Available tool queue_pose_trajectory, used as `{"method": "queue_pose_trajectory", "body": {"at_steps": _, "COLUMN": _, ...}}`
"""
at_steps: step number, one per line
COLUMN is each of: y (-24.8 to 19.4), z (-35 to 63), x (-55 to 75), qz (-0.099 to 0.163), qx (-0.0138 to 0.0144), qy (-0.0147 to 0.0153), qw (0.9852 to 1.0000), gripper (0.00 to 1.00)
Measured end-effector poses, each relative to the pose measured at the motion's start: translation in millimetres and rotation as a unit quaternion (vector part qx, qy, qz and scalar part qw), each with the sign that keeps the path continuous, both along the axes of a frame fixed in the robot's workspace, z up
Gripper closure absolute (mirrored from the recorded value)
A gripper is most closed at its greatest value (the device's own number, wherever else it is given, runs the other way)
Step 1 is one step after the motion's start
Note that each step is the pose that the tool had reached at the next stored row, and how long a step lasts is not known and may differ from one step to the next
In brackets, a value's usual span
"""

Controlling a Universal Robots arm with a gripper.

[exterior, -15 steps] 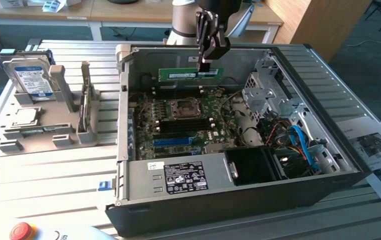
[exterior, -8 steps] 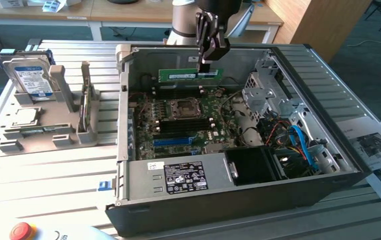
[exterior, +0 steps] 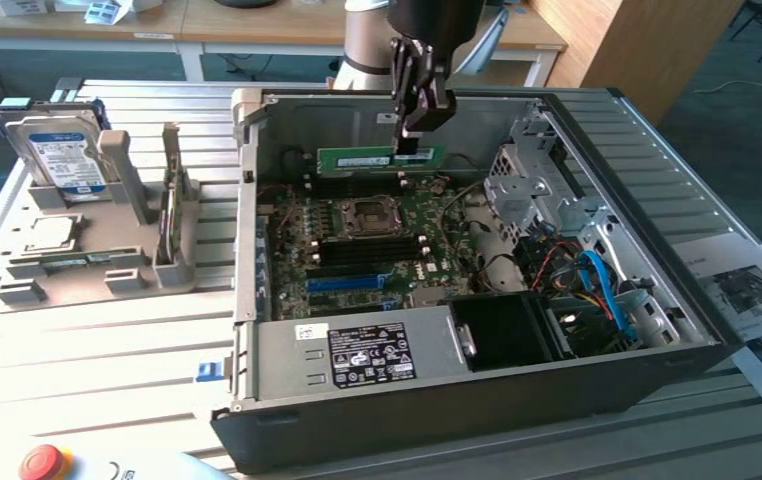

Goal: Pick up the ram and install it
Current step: 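Insert the ram into the slot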

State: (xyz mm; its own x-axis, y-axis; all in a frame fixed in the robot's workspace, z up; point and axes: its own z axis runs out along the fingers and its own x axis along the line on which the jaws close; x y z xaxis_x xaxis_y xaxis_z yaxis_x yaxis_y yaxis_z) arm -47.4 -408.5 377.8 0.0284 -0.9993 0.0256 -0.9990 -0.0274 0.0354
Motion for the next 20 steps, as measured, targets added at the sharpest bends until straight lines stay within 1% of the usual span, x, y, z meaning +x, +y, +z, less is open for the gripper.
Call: {"method": "queue_pose_trajectory", "body": {"at_steps": 20, "y": 0.0, "z": -35.3, "x": 0.0, "qz": 0.000, "qx": 0.0000, "qy": 0.0000, "qw": 1.0000, "gripper": 0.88}}
